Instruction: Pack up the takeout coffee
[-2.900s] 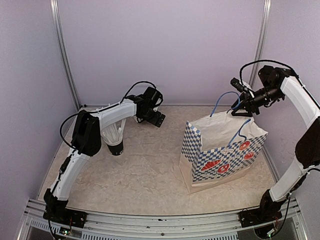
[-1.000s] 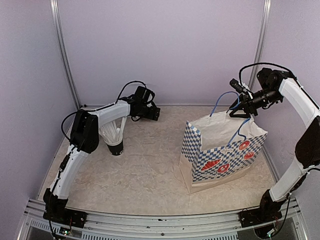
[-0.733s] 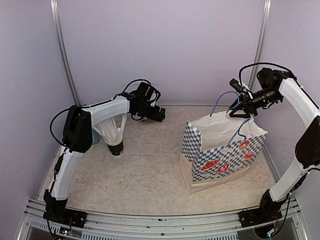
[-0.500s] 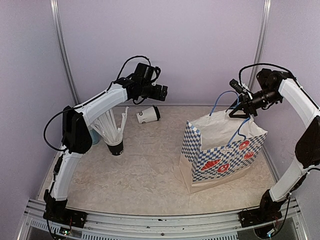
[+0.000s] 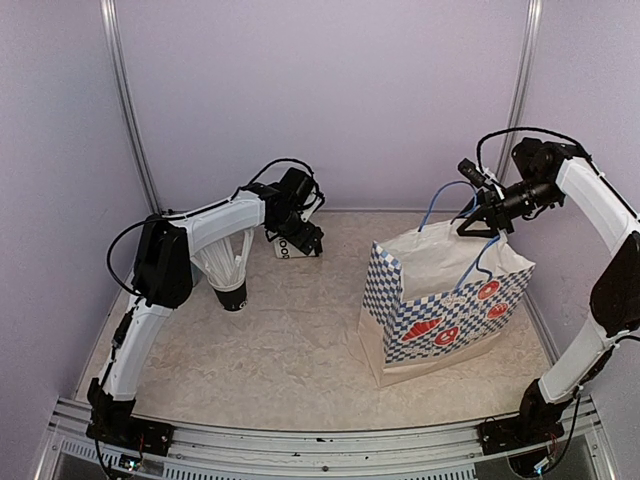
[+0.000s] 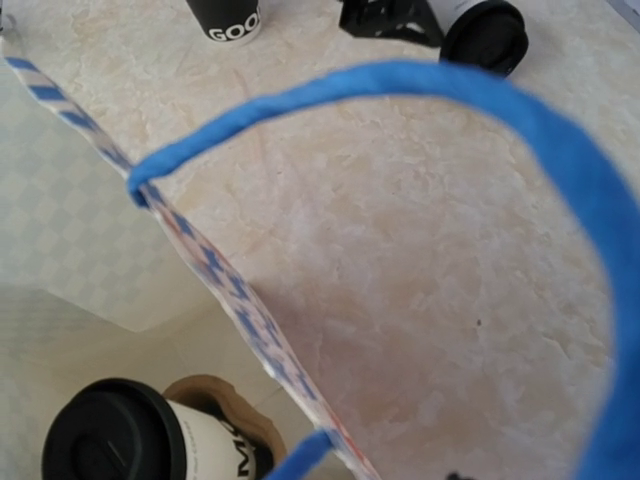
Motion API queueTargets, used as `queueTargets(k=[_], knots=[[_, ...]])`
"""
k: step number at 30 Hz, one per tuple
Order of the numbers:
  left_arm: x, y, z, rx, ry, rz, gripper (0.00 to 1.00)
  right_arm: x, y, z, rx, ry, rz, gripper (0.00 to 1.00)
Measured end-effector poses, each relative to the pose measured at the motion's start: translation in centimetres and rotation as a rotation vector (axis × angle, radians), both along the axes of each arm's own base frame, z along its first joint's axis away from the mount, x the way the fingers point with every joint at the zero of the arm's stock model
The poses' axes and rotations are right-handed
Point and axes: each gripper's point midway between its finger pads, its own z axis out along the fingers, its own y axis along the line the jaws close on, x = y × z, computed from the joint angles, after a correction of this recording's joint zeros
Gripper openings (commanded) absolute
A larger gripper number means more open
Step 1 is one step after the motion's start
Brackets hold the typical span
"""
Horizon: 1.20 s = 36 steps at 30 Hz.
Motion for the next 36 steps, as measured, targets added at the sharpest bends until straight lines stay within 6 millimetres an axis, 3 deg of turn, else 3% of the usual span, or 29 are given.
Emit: queueTargets(k=[10, 18, 22, 26, 36], knots=[[-1.3, -0.8, -1.3, 0.095, 0.017, -0.11, 0.99, -0.3, 0.8, 0.0, 0.005, 0.009, 0.019, 0.52], [-2.2, -0.5, -3.9, 0.181, 0.04, -0.124, 0.99, -0.3, 0.8, -0.1, 0.006, 0.016, 0.015, 0.52], [-4.2, 0.3, -6.5, 0.242, 0.116, -0.145, 0.99, -0.4, 0.8, -0.2, 0.007, 0.021, 0.014, 0.52], [-5.4, -0.1, -6.5, 0.279, 0.123, -0.167, 0.99, -0.5, 1.0, -0.4, 0.007, 0.029, 0.02, 0.52], [-7.1, -0.9, -6.6, 0.246, 0.176, -0.137, 0.77, -1.1, 1.1, -0.4, 0.008, 0.03, 0.021, 0.53]])
